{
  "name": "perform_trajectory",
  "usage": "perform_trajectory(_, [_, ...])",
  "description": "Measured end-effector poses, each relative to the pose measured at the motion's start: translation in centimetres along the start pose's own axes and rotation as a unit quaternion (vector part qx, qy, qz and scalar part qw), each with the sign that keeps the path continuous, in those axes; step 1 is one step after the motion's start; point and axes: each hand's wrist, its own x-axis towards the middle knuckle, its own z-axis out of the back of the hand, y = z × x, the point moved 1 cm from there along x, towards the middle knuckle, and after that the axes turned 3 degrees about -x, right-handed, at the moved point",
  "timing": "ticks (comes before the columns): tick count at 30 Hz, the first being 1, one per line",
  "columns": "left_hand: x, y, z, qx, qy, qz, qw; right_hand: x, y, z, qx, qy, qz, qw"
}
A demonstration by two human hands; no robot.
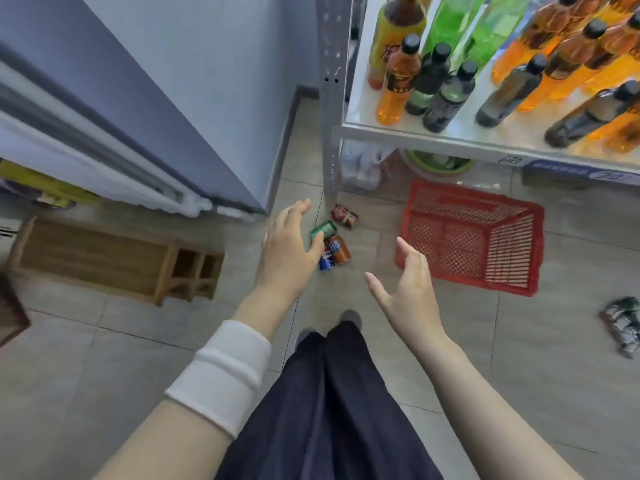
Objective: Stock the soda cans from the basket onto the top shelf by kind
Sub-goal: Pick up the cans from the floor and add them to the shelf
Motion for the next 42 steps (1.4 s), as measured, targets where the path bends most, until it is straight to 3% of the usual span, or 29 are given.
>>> perform_trajectory(5, [2.7,8.1,-7.3,-0.059,0.067,0.126,0.988,4.5,-6.0,-7.2,0.039,0.081,-0.084,0.992])
perform_trajectory(10, [7.2,22.6,-20.0,-0.205,0.120,0.343,0.909,11.4,-17.0,-19.9,0.108,0.178,-0.226,0.951])
perform_trajectory(13, [11.0,31.7,-28.1,-0.226,0.117,0.400,0.880,17.3,-24.1,-27.7,0.116,0.174,-0.254,0.944])
perform_trajectory(21, [21.9,44.0,-44.3,-0.264,0.095,0.363,0.888,33.0,-36.5,-42.4,0.057,0.129,-0.191,0.971])
perform_trajectory(25, [24.0,47.2,-48.8,-0.322,0.038,0.368,0.871,35.6,-39.0,-46.4,0.049,0.135,-0.154,0.978])
perform_trajectory(28, [24.6,48.2,-50.2,-0.311,0.022,0.343,0.886,36.3,-42.1,-49.0,0.061,0.148,-0.132,0.978])
perform_trajectory(32, [24.7,48.8,-51.1,-0.300,0.002,0.317,0.900,36.5,-41.5,-49.5,0.085,0.117,-0.116,0.983])
perform_trajectory(42, [20.3,42.9,-46.0,-0.445,0.044,0.308,0.840,31.5,-38.2,-42.5,0.276,0.137,-0.168,0.936])
